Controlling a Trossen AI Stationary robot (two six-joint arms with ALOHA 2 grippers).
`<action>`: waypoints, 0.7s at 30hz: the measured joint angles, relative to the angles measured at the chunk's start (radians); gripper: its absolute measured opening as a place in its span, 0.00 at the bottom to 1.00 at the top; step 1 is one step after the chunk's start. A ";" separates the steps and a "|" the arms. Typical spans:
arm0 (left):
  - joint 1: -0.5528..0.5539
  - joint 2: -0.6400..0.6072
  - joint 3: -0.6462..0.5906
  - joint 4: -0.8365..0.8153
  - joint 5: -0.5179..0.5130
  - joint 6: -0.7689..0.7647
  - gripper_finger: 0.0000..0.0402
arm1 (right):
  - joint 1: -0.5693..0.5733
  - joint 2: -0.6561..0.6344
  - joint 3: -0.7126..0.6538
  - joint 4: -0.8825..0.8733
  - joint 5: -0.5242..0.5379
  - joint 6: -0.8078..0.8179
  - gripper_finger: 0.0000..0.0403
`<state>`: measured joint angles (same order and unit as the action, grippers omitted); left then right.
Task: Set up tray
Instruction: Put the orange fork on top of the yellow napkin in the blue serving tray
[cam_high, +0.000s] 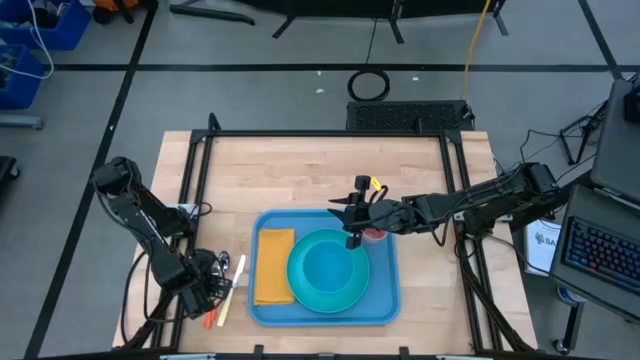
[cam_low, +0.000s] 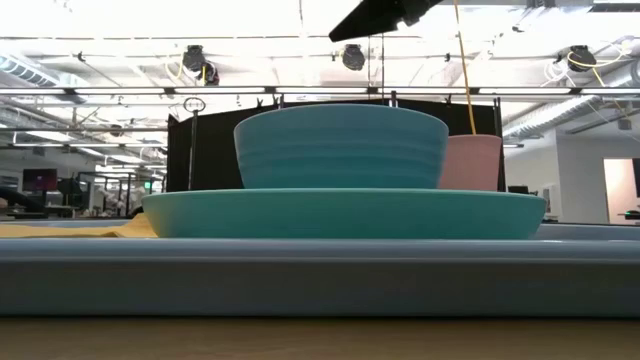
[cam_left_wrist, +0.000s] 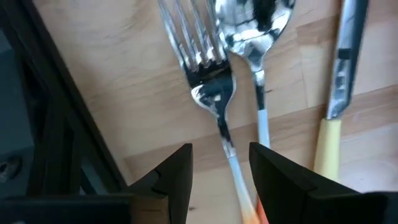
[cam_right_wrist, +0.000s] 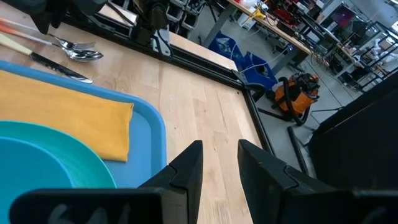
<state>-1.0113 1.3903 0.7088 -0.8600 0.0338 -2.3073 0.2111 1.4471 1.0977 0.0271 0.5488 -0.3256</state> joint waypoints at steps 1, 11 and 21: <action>0.000 0.000 0.000 0.001 -0.004 -0.005 0.41 | 0.000 0.000 0.000 0.002 0.000 0.000 0.23; 0.000 0.007 0.000 0.000 -0.008 -0.013 0.41 | 0.000 0.000 0.000 0.002 0.000 0.000 0.23; 0.000 0.064 0.001 0.047 0.037 0.017 0.41 | 0.000 0.000 0.000 0.002 -0.003 0.000 0.23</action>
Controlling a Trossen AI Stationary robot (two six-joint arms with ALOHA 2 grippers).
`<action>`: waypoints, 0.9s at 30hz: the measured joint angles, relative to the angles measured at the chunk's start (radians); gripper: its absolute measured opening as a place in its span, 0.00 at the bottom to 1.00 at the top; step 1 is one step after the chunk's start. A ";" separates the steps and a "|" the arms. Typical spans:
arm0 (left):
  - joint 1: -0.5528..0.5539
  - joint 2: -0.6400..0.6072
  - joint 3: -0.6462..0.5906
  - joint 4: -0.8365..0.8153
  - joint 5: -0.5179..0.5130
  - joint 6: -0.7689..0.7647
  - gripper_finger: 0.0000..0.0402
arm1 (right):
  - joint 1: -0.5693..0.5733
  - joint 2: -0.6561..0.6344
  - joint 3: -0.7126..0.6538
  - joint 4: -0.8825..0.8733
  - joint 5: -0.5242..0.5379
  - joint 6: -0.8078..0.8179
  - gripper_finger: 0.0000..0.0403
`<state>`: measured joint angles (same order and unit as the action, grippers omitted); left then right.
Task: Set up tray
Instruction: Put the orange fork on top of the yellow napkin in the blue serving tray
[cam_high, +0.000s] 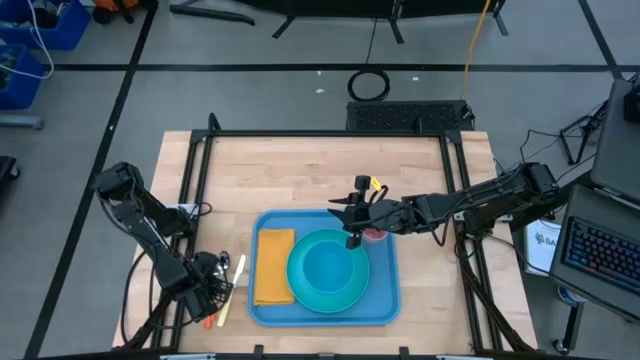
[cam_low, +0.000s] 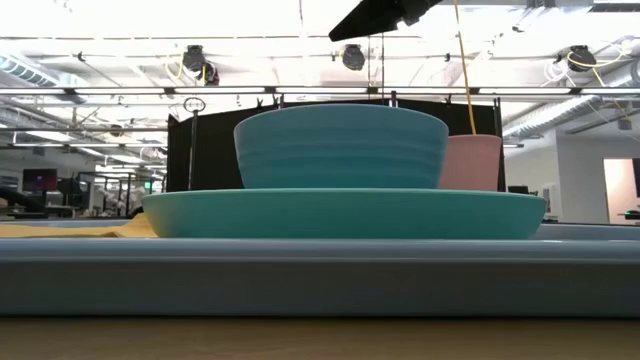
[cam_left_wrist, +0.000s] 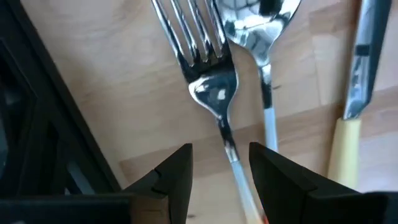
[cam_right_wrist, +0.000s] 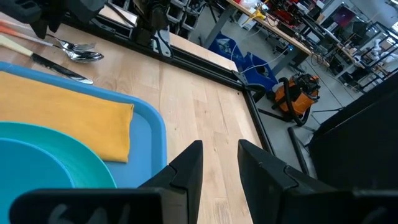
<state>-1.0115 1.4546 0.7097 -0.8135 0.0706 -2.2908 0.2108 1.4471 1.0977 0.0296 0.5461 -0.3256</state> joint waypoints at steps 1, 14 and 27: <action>0.000 0.001 0.000 0.000 0.010 0.004 0.41 | 0.000 0.000 0.000 0.000 0.000 0.000 0.23; -0.017 0.000 0.000 -0.002 -0.031 0.009 0.41 | 0.000 0.000 0.000 0.003 -0.001 0.000 0.23; -0.052 0.000 0.000 -0.003 -0.057 -0.044 0.41 | 0.000 0.000 0.000 0.003 -0.001 0.000 0.23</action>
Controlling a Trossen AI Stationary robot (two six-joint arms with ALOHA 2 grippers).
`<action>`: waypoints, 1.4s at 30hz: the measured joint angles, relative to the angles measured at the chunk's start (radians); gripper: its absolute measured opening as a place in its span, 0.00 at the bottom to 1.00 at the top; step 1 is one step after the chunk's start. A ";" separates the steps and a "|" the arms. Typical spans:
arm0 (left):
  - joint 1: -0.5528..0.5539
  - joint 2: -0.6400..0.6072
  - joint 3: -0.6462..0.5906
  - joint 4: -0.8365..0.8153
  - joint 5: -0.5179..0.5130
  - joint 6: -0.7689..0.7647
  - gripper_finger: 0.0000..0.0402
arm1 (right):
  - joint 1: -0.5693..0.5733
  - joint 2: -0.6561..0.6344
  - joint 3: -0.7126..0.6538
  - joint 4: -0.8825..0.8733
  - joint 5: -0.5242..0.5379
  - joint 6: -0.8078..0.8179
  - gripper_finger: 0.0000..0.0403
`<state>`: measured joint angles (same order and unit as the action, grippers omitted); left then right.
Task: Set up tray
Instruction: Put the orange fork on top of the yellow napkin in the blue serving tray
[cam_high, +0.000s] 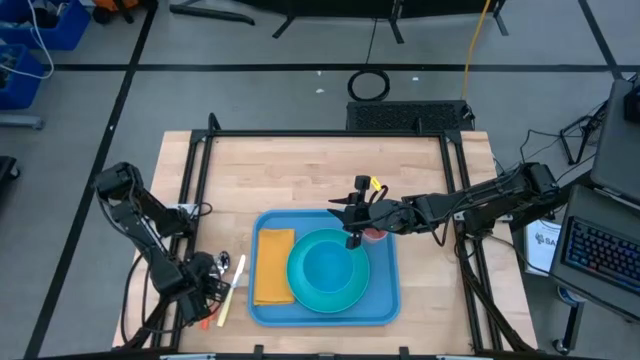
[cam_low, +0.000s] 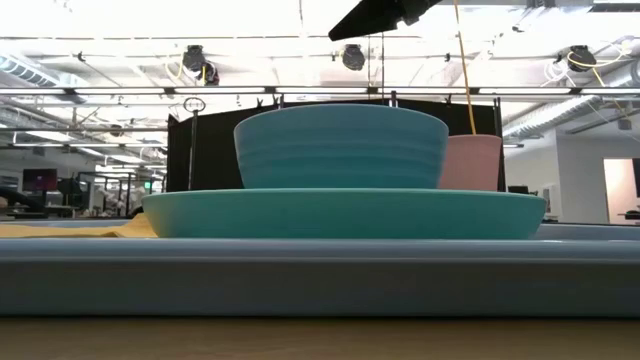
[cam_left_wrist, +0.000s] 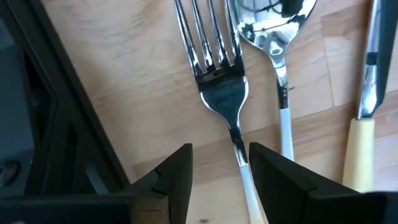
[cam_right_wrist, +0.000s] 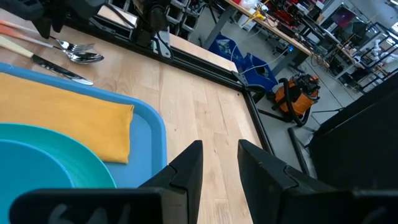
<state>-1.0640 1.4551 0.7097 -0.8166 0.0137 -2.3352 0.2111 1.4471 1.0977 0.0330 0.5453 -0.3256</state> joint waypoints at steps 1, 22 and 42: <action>-0.001 0.000 0.000 0.000 -0.007 -0.002 0.41 | 0.000 0.000 0.000 0.000 0.000 0.000 0.23; -0.002 0.049 0.000 0.008 -0.003 0.022 0.41 | 0.000 0.000 0.000 0.000 0.000 0.000 0.23; -0.003 0.051 0.000 0.002 -0.019 0.010 0.04 | 0.000 0.000 0.000 0.000 0.000 0.000 0.23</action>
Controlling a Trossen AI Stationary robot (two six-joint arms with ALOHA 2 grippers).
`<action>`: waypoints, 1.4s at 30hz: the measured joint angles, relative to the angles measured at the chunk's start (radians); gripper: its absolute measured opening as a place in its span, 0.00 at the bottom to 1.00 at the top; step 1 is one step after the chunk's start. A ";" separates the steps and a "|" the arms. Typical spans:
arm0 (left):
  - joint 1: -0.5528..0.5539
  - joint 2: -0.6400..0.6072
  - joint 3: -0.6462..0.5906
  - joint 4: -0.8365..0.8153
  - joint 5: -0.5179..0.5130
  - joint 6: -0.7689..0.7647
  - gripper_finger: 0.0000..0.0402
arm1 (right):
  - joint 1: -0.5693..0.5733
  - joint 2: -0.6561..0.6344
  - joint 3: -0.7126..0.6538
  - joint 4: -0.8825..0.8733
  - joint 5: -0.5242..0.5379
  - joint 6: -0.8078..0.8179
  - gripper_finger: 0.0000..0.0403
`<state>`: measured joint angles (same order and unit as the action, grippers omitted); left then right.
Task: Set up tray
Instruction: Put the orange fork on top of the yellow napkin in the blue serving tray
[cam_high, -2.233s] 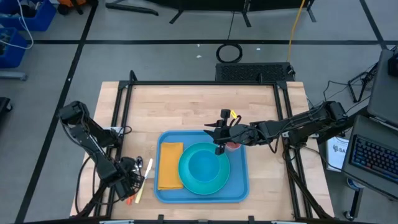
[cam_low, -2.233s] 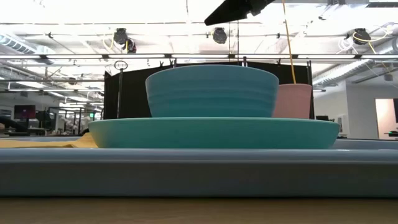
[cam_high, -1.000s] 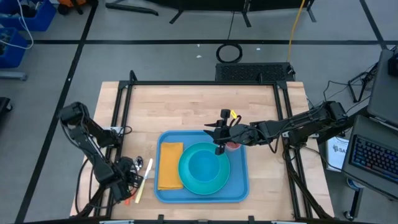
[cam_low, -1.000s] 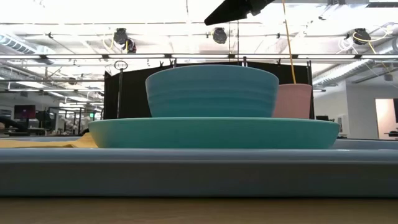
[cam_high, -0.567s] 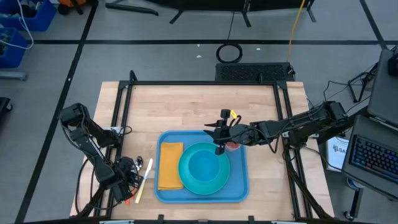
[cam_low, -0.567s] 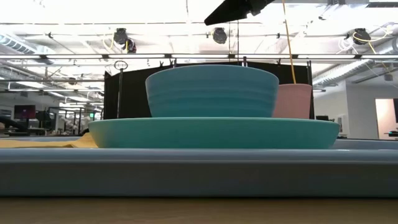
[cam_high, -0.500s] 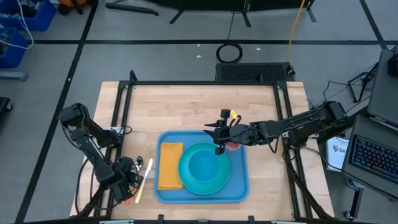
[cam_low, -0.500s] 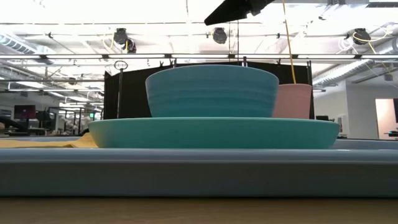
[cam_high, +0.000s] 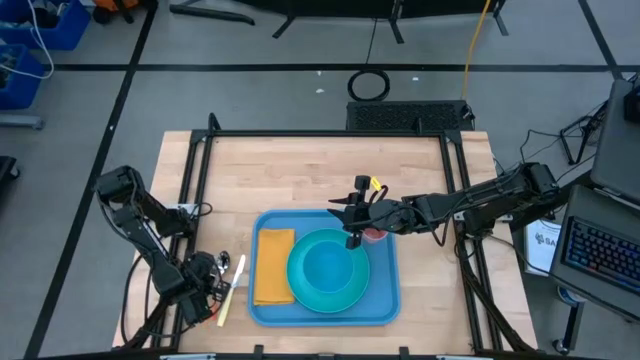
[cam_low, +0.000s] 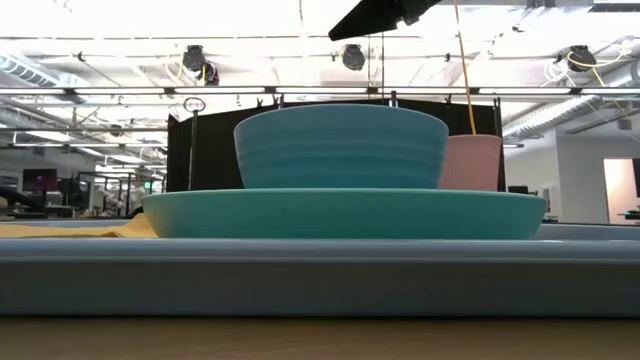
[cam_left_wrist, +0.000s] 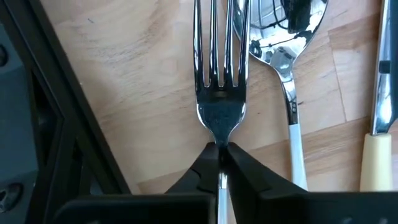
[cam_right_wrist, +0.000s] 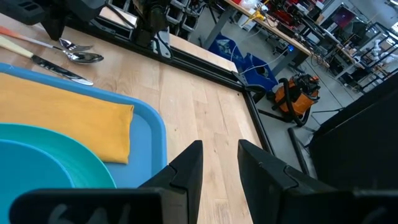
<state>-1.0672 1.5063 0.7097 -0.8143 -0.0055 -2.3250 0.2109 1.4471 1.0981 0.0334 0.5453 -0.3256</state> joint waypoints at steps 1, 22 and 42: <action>0.000 0.000 0.000 0.000 0.000 0.000 0.06 | 0.000 0.000 0.000 0.000 0.000 0.000 0.23; 0.000 -0.015 0.002 -0.034 -0.047 -0.028 0.02 | -0.001 0.000 0.000 0.000 0.000 0.000 0.23; 0.002 -0.123 0.008 -0.048 -0.258 0.012 0.02 | -0.002 0.000 0.000 0.000 0.000 -0.001 0.23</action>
<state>-1.0657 1.3829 0.7174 -0.8627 -0.2640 -2.3127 0.2092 1.4475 1.0981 0.0338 0.5455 -0.3267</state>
